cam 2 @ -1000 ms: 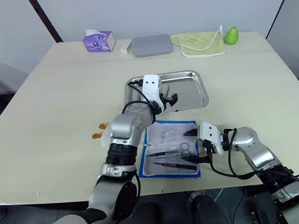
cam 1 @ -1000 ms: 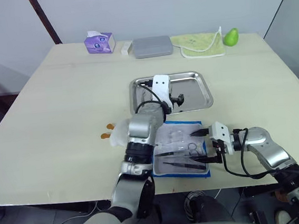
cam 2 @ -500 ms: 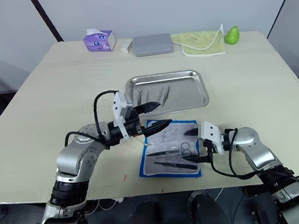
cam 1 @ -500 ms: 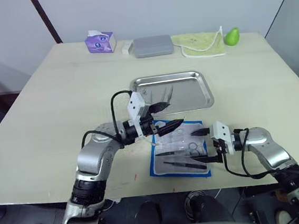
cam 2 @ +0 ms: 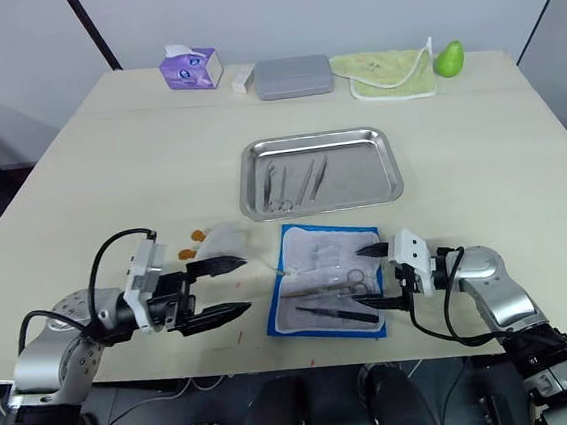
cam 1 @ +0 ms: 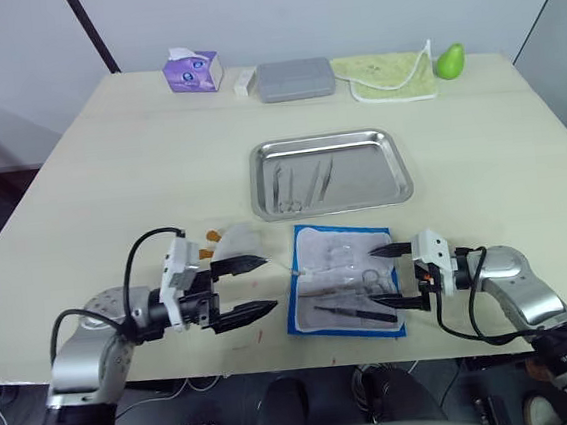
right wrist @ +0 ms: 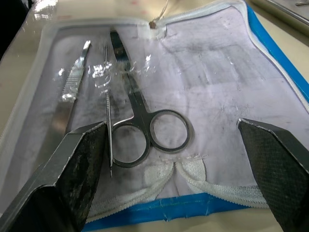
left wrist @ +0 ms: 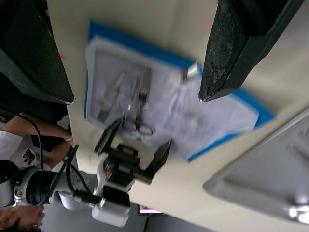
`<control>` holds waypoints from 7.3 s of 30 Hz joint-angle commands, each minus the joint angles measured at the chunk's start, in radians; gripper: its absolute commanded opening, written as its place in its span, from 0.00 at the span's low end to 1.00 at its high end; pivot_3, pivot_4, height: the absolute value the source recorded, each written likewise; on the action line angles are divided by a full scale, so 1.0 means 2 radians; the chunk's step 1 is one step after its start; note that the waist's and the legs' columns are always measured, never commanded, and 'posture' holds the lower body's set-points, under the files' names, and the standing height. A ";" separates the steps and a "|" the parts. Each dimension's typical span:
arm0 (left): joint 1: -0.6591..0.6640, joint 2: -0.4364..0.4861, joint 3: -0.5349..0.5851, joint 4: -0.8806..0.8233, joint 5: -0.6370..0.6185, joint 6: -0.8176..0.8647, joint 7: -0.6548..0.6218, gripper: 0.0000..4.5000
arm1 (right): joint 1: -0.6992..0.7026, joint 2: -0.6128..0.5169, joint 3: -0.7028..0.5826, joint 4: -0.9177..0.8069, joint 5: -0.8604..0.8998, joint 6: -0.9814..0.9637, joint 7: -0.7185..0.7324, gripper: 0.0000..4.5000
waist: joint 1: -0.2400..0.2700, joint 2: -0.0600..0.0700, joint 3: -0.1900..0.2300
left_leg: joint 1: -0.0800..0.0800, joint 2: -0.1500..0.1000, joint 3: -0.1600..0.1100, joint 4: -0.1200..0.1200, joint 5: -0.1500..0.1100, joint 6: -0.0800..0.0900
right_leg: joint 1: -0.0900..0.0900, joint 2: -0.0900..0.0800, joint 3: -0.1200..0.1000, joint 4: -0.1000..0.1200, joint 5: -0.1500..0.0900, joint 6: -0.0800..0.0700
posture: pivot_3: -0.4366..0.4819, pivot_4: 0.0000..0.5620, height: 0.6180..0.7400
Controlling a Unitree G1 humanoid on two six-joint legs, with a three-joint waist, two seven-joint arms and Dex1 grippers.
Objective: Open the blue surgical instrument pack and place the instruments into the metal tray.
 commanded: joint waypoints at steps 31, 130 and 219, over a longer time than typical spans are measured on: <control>-0.067 0.028 -0.041 0.035 0.020 -0.068 -0.068 0.98 | 0.317 -0.232 -0.542 -0.390 0.319 0.278 0.035 1.00 | 0.008 0.003 0.011 | -0.006 -0.006 0.001 0.002 -0.003 0.005 | -0.002 0.001 -0.001 0.001 -0.003 0.008 | 0.48 0.27 1.00; -0.191 -0.104 -0.226 0.247 0.210 -0.248 -0.024 1.00 | -0.051 -0.086 0.092 -0.257 -0.081 0.262 -0.122 0.72 | 0.009 0.012 0.003 | -0.011 -0.006 -0.001 0.020 -0.005 0.008 | -0.002 0.006 0.002 0.010 0.001 0.012 | 0.48 0.27 1.00; -0.166 -0.091 -0.235 0.225 0.219 -0.241 -0.004 1.00 | -0.062 -0.314 -0.076 -0.349 0.031 0.377 0.020 0.02 | 0.008 0.011 0.000 | -0.012 -0.006 0.000 0.020 -0.005 0.008 | -0.003 0.005 0.003 0.010 0.000 0.011 | 0.48 0.27 1.00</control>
